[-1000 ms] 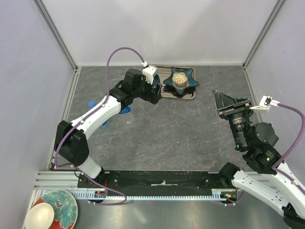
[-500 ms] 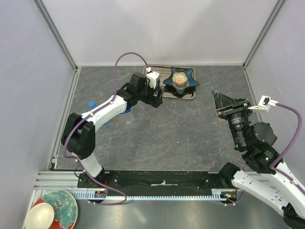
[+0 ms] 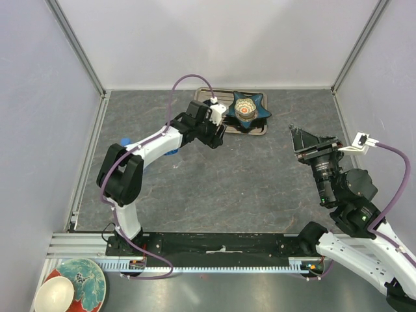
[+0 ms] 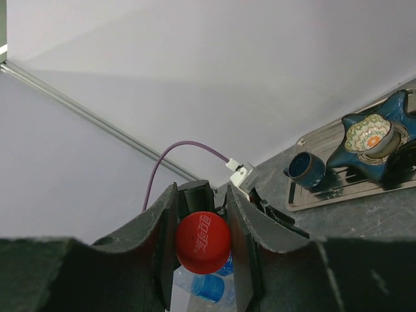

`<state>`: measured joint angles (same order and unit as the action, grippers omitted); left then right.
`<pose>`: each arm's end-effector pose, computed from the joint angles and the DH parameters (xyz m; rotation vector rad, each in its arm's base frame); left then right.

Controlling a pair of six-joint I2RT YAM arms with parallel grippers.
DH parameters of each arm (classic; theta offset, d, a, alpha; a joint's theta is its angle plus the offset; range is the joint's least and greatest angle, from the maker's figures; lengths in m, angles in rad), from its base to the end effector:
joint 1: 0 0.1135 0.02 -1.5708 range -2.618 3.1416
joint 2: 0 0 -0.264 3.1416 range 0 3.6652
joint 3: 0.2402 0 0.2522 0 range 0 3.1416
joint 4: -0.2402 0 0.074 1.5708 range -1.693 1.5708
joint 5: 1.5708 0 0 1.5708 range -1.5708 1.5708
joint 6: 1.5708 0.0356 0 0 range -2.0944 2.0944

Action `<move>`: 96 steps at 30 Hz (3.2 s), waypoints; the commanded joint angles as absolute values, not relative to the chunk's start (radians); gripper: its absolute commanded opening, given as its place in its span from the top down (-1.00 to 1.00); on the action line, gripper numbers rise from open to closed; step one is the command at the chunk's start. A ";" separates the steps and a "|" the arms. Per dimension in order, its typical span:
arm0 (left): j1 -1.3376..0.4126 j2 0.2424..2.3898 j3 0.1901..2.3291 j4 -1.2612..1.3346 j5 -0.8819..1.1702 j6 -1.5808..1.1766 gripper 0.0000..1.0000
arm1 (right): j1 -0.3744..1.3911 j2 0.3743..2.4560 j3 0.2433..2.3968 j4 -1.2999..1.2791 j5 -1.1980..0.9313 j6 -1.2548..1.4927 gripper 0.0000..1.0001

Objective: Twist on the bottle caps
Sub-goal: Pick up the plastic bottle at the center of the board.

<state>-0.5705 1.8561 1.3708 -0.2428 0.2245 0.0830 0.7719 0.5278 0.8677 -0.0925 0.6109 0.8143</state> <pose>0.3493 -0.2336 0.2333 0.8582 2.1660 -0.5062 0.0880 0.0571 0.4100 0.5649 1.3146 0.9199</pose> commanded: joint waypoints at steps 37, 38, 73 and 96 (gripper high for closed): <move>-1.075 2.229 1.924 -0.888 0.227 0.359 -0.57 | 0.769 0.548 1.025 -0.265 0.572 0.833 0.39; -1.074 2.224 1.919 -0.882 0.218 0.357 -0.93 | 0.770 0.546 1.025 -0.267 0.575 0.830 0.38; -1.089 1.799 1.318 -0.680 0.226 0.298 -0.99 | 0.769 0.577 1.055 -0.305 0.581 0.827 0.33; -1.089 1.764 1.089 -0.433 0.115 0.396 -0.84 | 0.770 0.595 1.045 -0.310 0.563 0.828 0.38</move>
